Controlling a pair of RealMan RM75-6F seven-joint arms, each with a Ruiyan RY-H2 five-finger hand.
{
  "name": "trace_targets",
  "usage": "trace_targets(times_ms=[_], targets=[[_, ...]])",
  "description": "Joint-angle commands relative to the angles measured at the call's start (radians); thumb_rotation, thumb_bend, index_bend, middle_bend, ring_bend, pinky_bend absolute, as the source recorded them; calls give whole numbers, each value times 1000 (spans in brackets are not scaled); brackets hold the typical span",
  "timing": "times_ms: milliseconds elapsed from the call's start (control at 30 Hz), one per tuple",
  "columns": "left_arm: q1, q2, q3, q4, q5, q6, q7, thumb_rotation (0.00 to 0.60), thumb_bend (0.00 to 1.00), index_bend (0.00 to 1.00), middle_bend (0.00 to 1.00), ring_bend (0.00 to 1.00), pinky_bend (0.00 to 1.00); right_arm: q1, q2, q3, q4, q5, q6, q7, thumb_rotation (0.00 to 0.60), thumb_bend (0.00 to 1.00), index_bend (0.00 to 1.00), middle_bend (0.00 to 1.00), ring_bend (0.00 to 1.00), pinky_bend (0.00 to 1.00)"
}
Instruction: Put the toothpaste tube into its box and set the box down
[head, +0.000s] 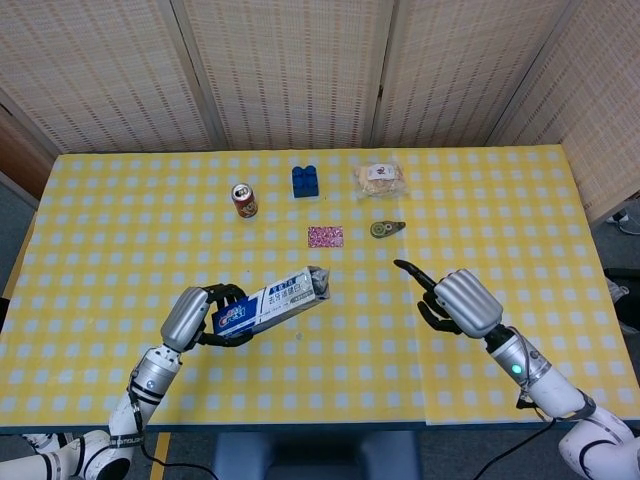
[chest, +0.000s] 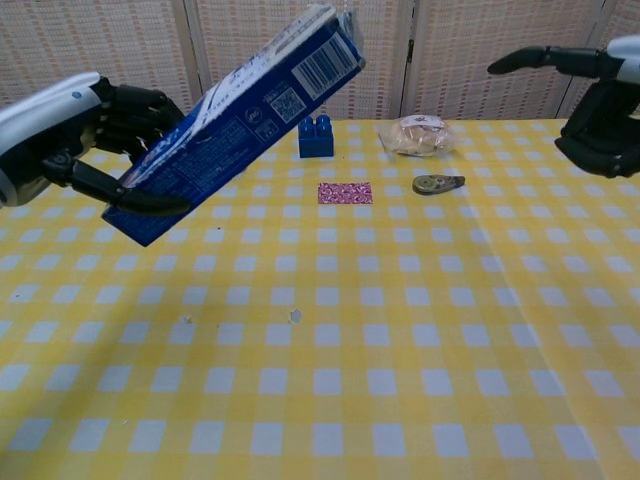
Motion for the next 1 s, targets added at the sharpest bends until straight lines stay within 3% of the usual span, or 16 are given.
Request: trace_targets(times_ms=[33, 233, 567, 1000], targets=[[-1, 2, 0, -2, 0, -2, 1, 600, 173, 664, 724, 559, 644, 2, -103, -47, 110, -35, -12, -16, 600, 669, 0, 935, 919, 993], [0, 10, -1, -8, -5, -2, 4, 600, 173, 664, 724, 560, 644, -5, -216, -59, 217, -95, 110, 99, 600, 669, 0, 935, 917, 994], [7, 17, 4, 3, -6, 1, -5, 600, 173, 664, 724, 560, 644, -27, -277, -44, 275, -111, 267, 207, 600, 669, 0, 931, 922, 993], [7, 11, 11, 14, 5, 4, 0, 600, 173, 664, 724, 560, 644, 2, -292, -32, 238, -99, 270, 254, 600, 670, 0, 929, 918, 994]])
